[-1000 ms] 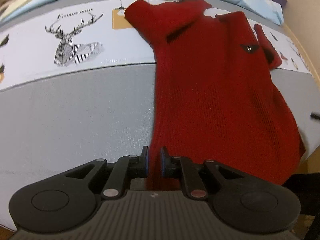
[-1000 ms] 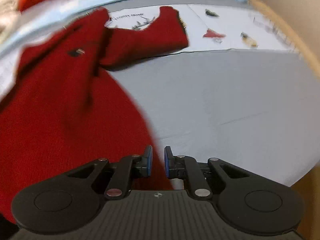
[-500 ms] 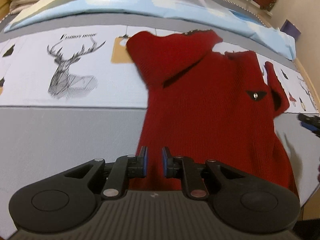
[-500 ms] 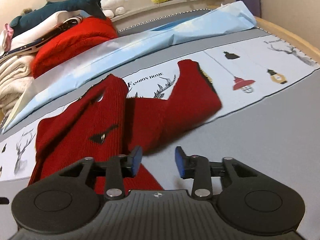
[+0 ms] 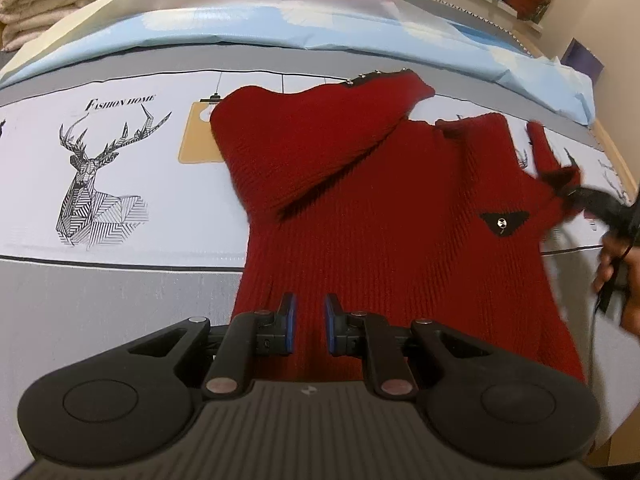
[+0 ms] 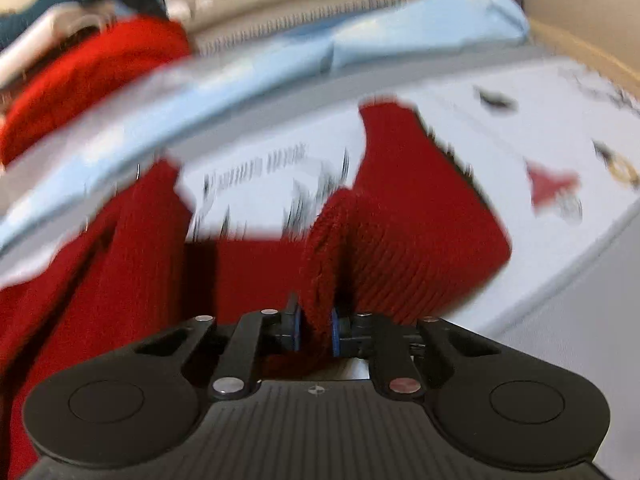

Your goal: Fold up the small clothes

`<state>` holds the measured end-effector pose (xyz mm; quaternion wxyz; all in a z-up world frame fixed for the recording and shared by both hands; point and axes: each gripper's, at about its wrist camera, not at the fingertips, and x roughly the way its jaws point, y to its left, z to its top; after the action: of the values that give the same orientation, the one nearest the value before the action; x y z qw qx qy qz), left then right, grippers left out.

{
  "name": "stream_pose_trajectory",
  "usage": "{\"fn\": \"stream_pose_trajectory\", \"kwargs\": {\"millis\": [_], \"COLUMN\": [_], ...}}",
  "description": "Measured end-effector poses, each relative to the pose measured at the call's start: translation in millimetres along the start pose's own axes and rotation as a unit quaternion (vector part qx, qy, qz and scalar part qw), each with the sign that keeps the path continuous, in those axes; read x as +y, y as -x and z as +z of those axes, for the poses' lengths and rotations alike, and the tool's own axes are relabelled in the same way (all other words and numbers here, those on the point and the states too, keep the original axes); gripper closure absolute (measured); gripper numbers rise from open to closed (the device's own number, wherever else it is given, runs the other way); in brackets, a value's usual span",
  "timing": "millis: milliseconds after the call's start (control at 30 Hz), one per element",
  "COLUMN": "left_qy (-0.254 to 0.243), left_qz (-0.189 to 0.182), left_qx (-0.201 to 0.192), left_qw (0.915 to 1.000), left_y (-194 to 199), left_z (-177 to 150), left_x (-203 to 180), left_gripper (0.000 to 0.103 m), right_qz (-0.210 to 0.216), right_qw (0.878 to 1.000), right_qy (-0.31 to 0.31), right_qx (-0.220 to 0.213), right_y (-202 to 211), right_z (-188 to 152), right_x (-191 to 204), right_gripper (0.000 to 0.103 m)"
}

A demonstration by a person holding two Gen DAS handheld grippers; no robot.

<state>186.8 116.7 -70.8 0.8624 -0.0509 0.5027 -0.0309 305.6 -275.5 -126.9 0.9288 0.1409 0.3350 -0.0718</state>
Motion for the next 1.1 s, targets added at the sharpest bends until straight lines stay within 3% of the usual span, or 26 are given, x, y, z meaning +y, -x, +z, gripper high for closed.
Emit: {"fn": "stream_pose_trajectory", "kwargs": {"millis": [100, 200, 300, 400, 433, 467, 533, 633, 700, 767, 900, 933, 967, 1000, 1033, 1100], "left_qy": [-0.004, -0.011, -0.006, -0.003, -0.005, -0.006, -0.006, -0.008, -0.012, -0.014, -0.009, -0.009, -0.008, -0.007, -0.006, -0.002], "left_qz": [0.008, 0.012, 0.017, 0.016, 0.015, 0.013, 0.010, 0.009, 0.008, 0.009, 0.012, 0.013, 0.014, 0.014, 0.013, 0.014], "left_qx": [0.005, 0.002, 0.003, 0.005, 0.005, 0.005, 0.004, 0.004, 0.006, 0.007, 0.007, 0.008, 0.009, 0.008, 0.007, 0.006], "left_qw": [0.9999, 0.9999, 0.9998, 0.9999, 0.9999, 0.9999, 0.9999, 0.9999, 0.9999, 0.9998, 0.9999, 0.9998, 0.9998, 0.9998, 0.9999, 0.9999], "left_y": [-4.9, -5.4, -6.7, -6.7, -6.6, -7.0, -6.8, -8.2, -9.6, -10.6, -11.9, -12.3, -12.4, -12.0, -11.5, -10.3], "left_z": [1.0, 2.4, 3.2, 2.6, 2.6, 2.9, 3.1, 3.1, 2.3, 2.3, 3.1, 3.1, 3.3, 3.3, 3.6, 4.0], "left_x": [0.5, 2.3, 6.7, 7.3, 6.7, 6.0, 4.8, 3.6, 0.9, 0.3, 1.4, 1.6, 2.4, 3.0, 3.8, 5.7], "left_gripper": [0.087, 0.087, 0.087, 0.087, 0.087, 0.087, 0.087, 0.087, 0.087, 0.087, 0.087, 0.087, 0.087, 0.087, 0.087, 0.087], "right_qz": [-0.068, -0.142, -0.163, -0.139, -0.140, -0.141, -0.161, -0.178, -0.188, -0.173, -0.175, -0.170, -0.167, -0.162, -0.164, -0.195], "right_qw": [0.995, 0.982, 0.968, 0.970, 0.972, 0.975, 0.981, 0.982, 0.967, 0.953, 0.886, 0.876, 0.873, 0.890, 0.913, 0.962], "right_qy": [-0.004, -0.109, -0.187, -0.199, -0.186, -0.168, -0.095, 0.061, 0.174, 0.250, 0.430, 0.451, 0.457, 0.426, 0.375, 0.172], "right_qx": [-0.072, -0.057, -0.028, -0.028, -0.030, -0.033, -0.043, -0.029, 0.003, 0.007, 0.009, 0.016, 0.020, 0.011, -0.010, -0.087], "right_y": [3.3, -1.4, -4.5, -0.8, 1.3, 2.4, 1.6, -10.5, -28.2, -39.4, -69.9, -75.4, -79.6, -77.9, -71.2, -42.8], "right_z": [22.6, 24.0, 6.1, 1.8, 5.6, 9.4, 19.8, 36.9, 42.3, 43.7, 31.9, 30.1, 32.8, 44.1, 57.5, 90.2], "right_x": [-44.5, -121.2, -176.3, -194.3, -194.7, -193.1, -181.4, -149.7, -124.1, -102.5, -65.5, -64.1, -66.2, -74.2, -84.9, -135.3], "right_gripper": [0.091, 0.091, 0.091, 0.088, 0.081, 0.072, 0.065, 0.060, 0.060, 0.057, 0.057, 0.058, 0.075, 0.088, 0.089, 0.089]}}
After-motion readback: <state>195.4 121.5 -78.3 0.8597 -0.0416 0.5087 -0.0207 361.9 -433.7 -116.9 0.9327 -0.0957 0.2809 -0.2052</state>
